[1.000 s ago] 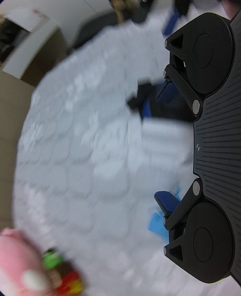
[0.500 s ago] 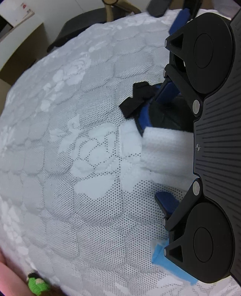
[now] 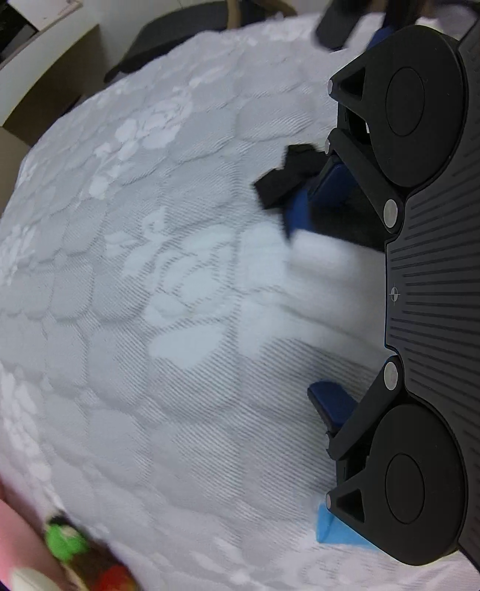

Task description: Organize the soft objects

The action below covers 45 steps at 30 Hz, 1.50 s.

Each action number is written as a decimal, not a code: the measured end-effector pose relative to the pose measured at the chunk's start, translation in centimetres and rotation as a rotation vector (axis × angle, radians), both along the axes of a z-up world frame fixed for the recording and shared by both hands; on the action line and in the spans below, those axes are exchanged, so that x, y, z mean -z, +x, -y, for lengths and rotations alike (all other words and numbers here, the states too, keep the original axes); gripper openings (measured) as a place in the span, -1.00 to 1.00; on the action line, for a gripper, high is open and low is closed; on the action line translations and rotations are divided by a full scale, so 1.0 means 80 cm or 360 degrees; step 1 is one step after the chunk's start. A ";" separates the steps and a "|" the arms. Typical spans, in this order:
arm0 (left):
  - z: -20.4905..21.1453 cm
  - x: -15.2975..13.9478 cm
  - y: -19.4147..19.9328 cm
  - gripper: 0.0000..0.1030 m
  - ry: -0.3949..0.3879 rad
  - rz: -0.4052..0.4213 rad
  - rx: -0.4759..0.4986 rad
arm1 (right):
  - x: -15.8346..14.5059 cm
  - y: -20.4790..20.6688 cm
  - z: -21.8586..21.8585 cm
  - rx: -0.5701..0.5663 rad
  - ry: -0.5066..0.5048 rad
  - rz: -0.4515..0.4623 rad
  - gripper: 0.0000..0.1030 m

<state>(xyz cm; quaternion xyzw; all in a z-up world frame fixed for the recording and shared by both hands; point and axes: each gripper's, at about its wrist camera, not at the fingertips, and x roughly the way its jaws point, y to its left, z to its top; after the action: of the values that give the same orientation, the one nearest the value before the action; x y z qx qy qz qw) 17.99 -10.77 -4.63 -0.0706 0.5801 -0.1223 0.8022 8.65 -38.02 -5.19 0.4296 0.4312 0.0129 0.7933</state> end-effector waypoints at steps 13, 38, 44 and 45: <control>-0.020 -0.035 -0.009 -0.49 -0.0486 0.0021 -0.0059 | 0.004 0.000 0.000 0.0029 -0.0032 -0.0041 0.67; -0.156 -0.024 -0.108 -0.37 -0.0286 0.0188 -0.0091 | 0.003 -0.061 -0.128 0.0141 -0.0198 -0.0304 0.69; -0.171 -0.016 -0.125 -0.20 -0.0332 0.0194 -0.0065 | 0.023 -0.014 -0.159 0.0112 -0.0463 -0.0297 0.71; -0.176 -0.017 -0.124 -0.19 -0.0348 0.0200 -0.0090 | 0.025 -0.007 -0.163 0.0101 -0.0441 -0.0277 0.71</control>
<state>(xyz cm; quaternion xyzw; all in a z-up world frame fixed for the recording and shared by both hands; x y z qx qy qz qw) 8.07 3.32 -3.30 -0.1662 0.5097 -0.1662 0.8276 8.11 -24.95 -7.20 0.3290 0.4820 -0.1089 0.8047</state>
